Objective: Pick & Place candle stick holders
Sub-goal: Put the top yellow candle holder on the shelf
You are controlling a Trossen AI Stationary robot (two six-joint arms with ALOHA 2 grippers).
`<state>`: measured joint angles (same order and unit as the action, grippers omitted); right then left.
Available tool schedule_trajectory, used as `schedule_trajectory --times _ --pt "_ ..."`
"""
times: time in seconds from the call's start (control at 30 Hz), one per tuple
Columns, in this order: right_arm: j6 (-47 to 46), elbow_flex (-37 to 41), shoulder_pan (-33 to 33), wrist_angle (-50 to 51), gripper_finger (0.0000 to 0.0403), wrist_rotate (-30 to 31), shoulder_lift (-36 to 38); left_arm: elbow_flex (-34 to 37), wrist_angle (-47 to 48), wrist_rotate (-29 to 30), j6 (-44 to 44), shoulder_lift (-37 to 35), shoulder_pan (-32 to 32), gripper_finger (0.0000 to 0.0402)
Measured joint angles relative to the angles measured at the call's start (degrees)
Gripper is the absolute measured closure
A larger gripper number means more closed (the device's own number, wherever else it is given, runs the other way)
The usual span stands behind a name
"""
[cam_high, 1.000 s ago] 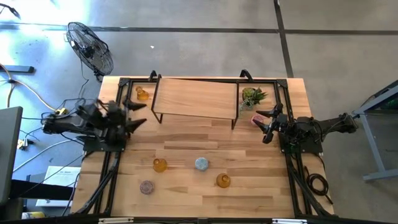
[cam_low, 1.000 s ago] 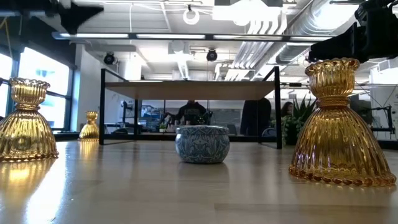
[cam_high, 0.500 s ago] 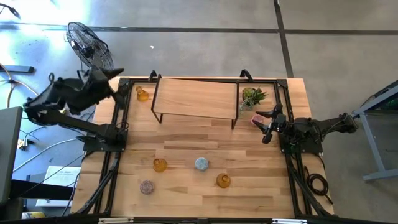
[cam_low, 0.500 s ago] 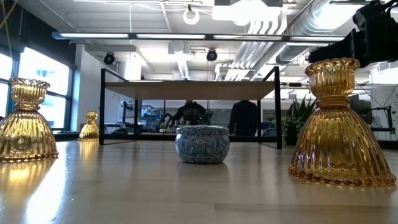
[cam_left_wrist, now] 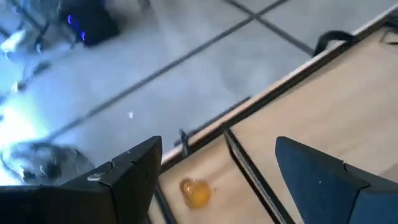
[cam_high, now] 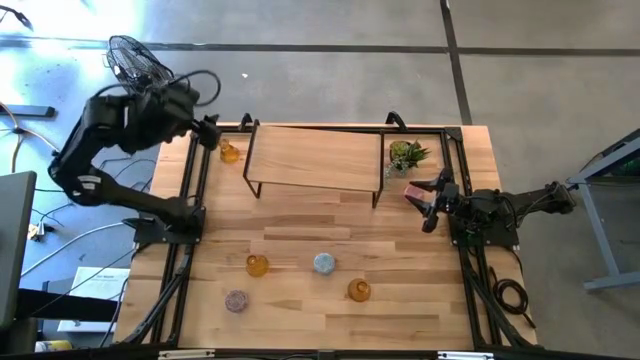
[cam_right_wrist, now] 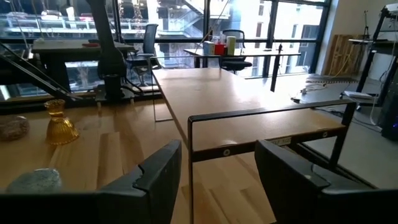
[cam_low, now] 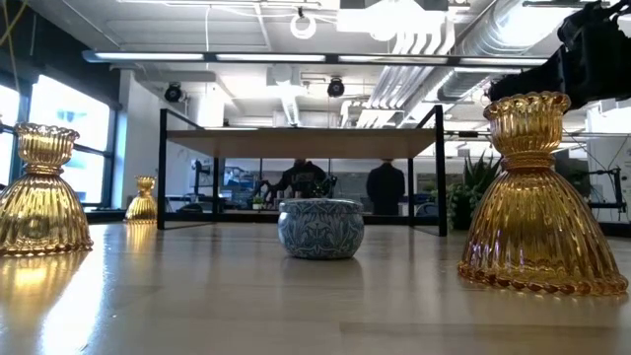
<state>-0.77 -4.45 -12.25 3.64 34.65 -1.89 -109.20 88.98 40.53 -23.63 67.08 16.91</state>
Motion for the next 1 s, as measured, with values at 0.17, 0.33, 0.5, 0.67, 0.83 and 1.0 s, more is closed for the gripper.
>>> schedule_trajectory --times 0.17,0.33,0.5,0.67,0.83,1.0 --pt "-1.97 0.02 0.0 0.09 0.0203 -2.2 -0.02 0.93 1.18 -8.58 1.44 1.85 17.21 0.0094" --pt "-2.43 0.02 0.0 0.04 0.0203 -2.54 -0.02 2.78 1.13 -20.8 6.73 3.99 33.34 0.0094" --pt "-2.45 0.02 0.0 0.02 0.0203 -3.17 -0.02 5.65 0.78 -24.76 6.1 7.46 39.72 0.0094" --pt "-2.41 0.09 -0.02 -0.01 0.0203 -3.41 -1.03 5.64 0.99 -20.41 0.86 7.86 34.91 0.0094" --pt "-2.45 0.11 -0.01 -0.02 0.0203 -3.46 -2.59 9.74 -2.29 -29.37 2.53 7.64 32.66 0.0094" --pt "-3.6 0.11 0.0 -0.46 0.0203 -3.45 -4.12 19.07 -12.41 -31.2 5.3 10.61 30.94 0.0094"
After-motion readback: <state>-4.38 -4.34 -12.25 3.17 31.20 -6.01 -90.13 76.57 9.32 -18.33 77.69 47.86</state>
